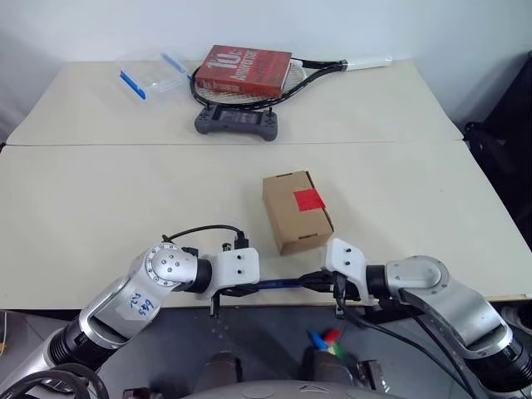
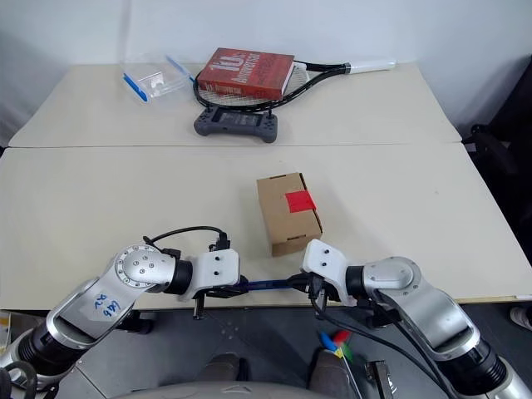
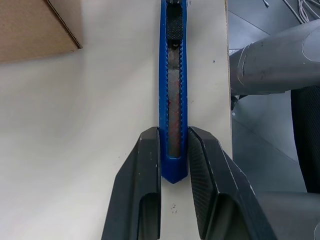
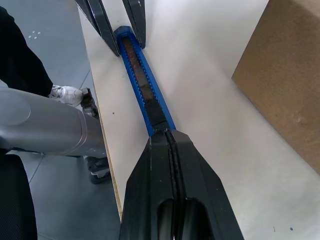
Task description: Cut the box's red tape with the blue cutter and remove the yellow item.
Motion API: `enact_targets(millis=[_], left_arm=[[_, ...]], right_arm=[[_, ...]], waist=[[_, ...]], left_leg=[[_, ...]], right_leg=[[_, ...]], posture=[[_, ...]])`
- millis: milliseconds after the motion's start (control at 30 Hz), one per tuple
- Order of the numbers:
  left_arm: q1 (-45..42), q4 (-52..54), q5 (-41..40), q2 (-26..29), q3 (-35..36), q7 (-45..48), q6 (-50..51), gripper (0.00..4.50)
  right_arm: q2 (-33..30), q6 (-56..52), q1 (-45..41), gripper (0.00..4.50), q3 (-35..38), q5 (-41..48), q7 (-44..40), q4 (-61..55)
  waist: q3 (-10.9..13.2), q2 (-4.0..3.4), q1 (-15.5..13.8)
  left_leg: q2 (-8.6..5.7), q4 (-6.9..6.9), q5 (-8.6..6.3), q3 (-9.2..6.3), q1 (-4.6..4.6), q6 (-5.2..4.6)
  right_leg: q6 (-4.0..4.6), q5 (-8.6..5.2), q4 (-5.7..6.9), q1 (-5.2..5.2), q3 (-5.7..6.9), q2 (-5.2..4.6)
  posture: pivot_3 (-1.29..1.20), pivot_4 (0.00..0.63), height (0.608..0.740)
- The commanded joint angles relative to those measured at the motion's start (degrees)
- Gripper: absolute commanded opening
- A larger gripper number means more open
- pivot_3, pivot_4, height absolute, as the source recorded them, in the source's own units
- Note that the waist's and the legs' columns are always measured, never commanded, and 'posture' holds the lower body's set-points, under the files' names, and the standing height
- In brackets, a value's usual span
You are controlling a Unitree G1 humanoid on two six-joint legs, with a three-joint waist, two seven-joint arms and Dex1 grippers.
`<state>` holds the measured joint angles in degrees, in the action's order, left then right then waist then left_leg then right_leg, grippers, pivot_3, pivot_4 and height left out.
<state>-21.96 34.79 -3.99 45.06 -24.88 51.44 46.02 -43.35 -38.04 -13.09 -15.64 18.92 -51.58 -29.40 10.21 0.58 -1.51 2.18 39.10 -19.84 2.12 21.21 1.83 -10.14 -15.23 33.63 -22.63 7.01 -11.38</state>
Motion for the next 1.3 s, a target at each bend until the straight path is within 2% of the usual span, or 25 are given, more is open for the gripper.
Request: enact_targets(millis=[33, 200, 533, 667, 800, 867, 933, 1033, 1100, 1200, 1300], left_arm=[[-0.5, 1.0, 0.4, -0.4, -0.4, -0.6, 0.1, 0.43], [-0.1, 1.4, 0.3, -0.3, -0.4, -0.5, 0.0, 0.43], [-0.5, 1.5, 0.1, -0.2, -0.8, -0.3, 0.4, 0.43], [-0.5, 1.1, 0.2, -0.5, -1.0, -0.5, 0.0, 0.43], [0.3, 0.3, 0.4, -0.9, -1.1, -1.0, -1.9, 0.43], [2.0, -0.8, 0.8, -0.8, -0.2, -1.5, -6.7, 0.43], [6.0, -2.8, 1.1, -0.4, 3.3, -2.7, -17.0, 0.43], [11.6, -7.0, 1.2, -0.3, 9.0, -3.9, -34.7, 0.43], [15.7, -9.4, 0.5, -0.1, 13.2, -4.2, -46.1, 0.43], [18.0, -12.0, -0.1, -0.5, 16.1, -3.4, -56.8, 0.43], [16.5, -13.4, 0.0, -2.5, 15.9, -3.6, -60.3, 0.43]], right_arm=[[0.1, 1.0, 0.6, 0.02, -1.0, -1.2, -0.1, 0.9], [1.0, 1.5, 0.5, 0.02, -3.1, -1.8, -0.1, 1.2], [7.5, -0.2, -4.3, 0.02, -7.7, -3.3, 1.6, 3.4], [8.9, -0.7, -5.4, 0.02, -7.5, -2.8, 1.9, 3.6], [7.5, -1.1, -4.2, 0.02, -4.8, 0.2, -0.1, 1.0], [7.5, -3.6, -2.4, 0.02, 0.7, 6.2, -0.6, -2.1], [7.7, -12.3, -0.3, 0.18, 11.8, 20.0, 1.3, -6.6], [6.8, -23.3, -0.2, 0.84, 25.5, 40.8, 9.2, -8.1], [2.2, -27.0, 1.2, 1.56, 31.8, 56.4, 18.4, -6.5], [-6.7, -26.8, 5.2, 2.62, 34.0, 75.2, 31.0, -4.9], [-14.8, -22.3, 9.6, 3.62, 30.9, 89.8, 43.0, -4.4]], waist=[[0.0, 0.00, 0.0], [0.0, 0.00, 0.0], [0.0, 0.00, 0.1], [0.0, 0.00, 0.0], [0.0, 0.00, 0.0], [0.0, 0.00, -0.1], [0.0, -0.01, 0.0], [0.0, -0.01, 0.2], [0.0, -0.04, 0.1], [0.1, -0.09, -0.2], [0.1, -0.11, -0.3]], left_leg=[[0.00, 0.00, 0.00, 0.00, 0.00, 0.00], [0.00, 0.00, 0.00, 0.00, -0.02, 0.00], [0.00, 0.02, 0.00, 0.00, -0.03, 0.00], [0.00, 0.03, 0.00, 0.00, -0.03, 0.00], [0.00, 0.03, 0.00, 0.00, -0.02, 0.00], [0.00, 0.03, 0.00, -0.01, 0.00, 0.00], [0.00, 0.02, -0.04, -0.01, 0.01, -0.01], [0.02, 0.02, -0.06, 0.00, -0.01, 0.00], [0.08, 0.02, -0.07, 0.00, -0.02, 0.02], [0.10, 0.02, -0.11, 0.00, 0.00, 0.00], [0.09, 0.03, -0.12, 0.02, 0.01, -0.03]], right_leg=[[0.00, 0.00, 0.00, 0.00, 0.00, 0.00], [0.00, 0.00, 0.01, 0.00, 0.00, 0.00], [0.00, 0.00, 0.04, 0.01, -0.01, 0.00], [0.00, 0.00, 0.07, 0.01, -0.02, 0.00], [0.00, 0.00, 0.07, 0.01, -0.02, 0.00], [0.00, 0.00, 0.05, 0.00, -0.01, 0.00], [0.00, 0.00, 0.03, 0.00, -0.01, 0.00], [0.00, 0.01, 0.01, 0.00, 0.01, 0.00], [0.02, 0.01, 0.01, 0.00, 0.03, 0.04], [0.03, 0.00, -0.02, 0.00, 0.04, 0.04], [0.03, 0.00, -0.09, 0.04, 0.06, 0.03]], posture=[[0.00, 0.150, 0.740], [0.00, 0.150, 0.740], [0.00, 0.150, 0.740], [0.00, 0.150, 0.740], [0.00, 0.150, 0.740], [0.00, 0.150, 0.740], [0.00, 0.150, 0.740], [0.00, 0.150, 0.740], [0.00, 0.150, 0.740], [0.00, 0.150, 0.740], [0.00, 0.150, 0.740]])
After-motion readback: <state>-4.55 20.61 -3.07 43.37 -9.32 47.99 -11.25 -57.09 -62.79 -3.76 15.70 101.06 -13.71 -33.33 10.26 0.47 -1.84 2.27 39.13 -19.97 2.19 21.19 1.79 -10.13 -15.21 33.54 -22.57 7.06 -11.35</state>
